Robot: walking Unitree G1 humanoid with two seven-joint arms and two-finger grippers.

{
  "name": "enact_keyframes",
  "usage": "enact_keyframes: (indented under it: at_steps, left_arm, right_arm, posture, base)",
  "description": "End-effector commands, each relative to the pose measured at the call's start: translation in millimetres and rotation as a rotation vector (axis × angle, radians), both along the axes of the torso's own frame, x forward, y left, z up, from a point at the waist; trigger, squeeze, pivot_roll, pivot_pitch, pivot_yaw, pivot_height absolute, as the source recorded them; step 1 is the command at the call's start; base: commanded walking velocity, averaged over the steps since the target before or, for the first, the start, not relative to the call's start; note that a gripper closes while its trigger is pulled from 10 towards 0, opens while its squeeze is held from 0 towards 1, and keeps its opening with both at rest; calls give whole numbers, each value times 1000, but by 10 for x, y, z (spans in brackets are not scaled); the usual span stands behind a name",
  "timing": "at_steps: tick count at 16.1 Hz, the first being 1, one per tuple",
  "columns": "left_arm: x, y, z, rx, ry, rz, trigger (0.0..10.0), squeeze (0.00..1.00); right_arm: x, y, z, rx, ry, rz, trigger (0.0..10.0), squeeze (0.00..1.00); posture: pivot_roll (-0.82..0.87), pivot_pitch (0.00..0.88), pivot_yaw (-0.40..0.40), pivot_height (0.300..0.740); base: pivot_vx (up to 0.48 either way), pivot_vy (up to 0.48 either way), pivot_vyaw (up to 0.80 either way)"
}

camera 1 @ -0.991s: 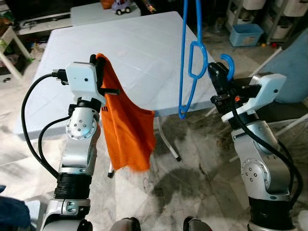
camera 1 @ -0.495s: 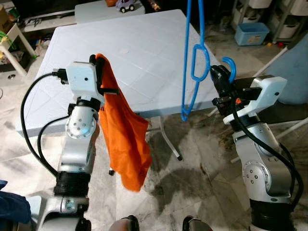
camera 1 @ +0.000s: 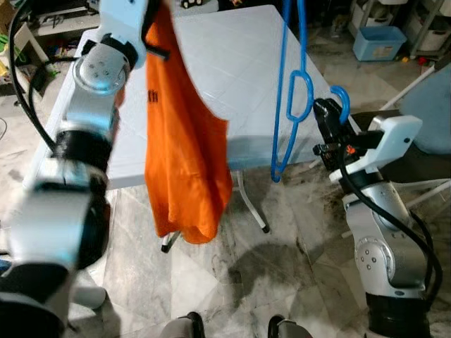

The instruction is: Hang hanger

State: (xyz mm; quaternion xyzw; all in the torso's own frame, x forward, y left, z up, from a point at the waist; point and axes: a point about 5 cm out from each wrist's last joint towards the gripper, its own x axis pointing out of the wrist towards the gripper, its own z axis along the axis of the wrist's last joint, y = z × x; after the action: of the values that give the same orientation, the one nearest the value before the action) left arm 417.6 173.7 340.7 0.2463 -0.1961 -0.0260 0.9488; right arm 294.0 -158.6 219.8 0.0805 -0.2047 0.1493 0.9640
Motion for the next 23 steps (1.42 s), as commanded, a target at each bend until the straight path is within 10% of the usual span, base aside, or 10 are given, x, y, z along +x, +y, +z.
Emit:
enact_keyframes:
  at_steps: [1, 5, 9, 12, 16, 19, 23]
  left_arm:
    - [-44, 123, 321, 34, -111, 99, 10000, 0]
    - [-426, -50, 1492, 146, -576, 287, 10000, 0]
    - [-690, -383, 1847, 282, -862, 294, 10000, 0]
    - [-418, -582, 1206, 592, -857, 253, 10000, 0]
    - [-18, -63, -548, 875, -265, 242, 10000, 0]
    - [-41, 202, -720, 829, -161, 301, 10000, 0]
    - [-82, 409, -536, 515, -172, 348, 10000, 0]
  right_arm:
    - [-31, 13, -20, 0, 8, -9, 10000, 0]
    - [-141, -106, -69, -31, 35, -66, 10000, 0]
    - [-203, -122, -55, -55, 37, -80, 10000, 0]
    - [-236, -115, -76, -61, 50, -78, 10000, 0]
    - [-268, -97, -103, -78, 77, -45, 10000, 0]
    - [-255, -96, -106, -91, 86, -26, 10000, 0]
    - [-205, -29, -149, -103, 94, -7, 10000, 0]
  posture:
    - [-70, 203, 79, 740]
    - [-154, 227, 72, 740]
    - [-198, 238, 74, 740]
    - [-208, 245, 65, 740]
    - [-224, 252, 29, 740]
    - [-213, 247, 8, 740]
    - [-177, 230, 20, 740]
  base:
    - [0, 0, 0]
    - [0, 0, 0]
    - [0, 0, 0]
    - [0, 0, 0]
    - [0, 0, 0]
    - [0, 0, 0]
    - [0, 0, 0]
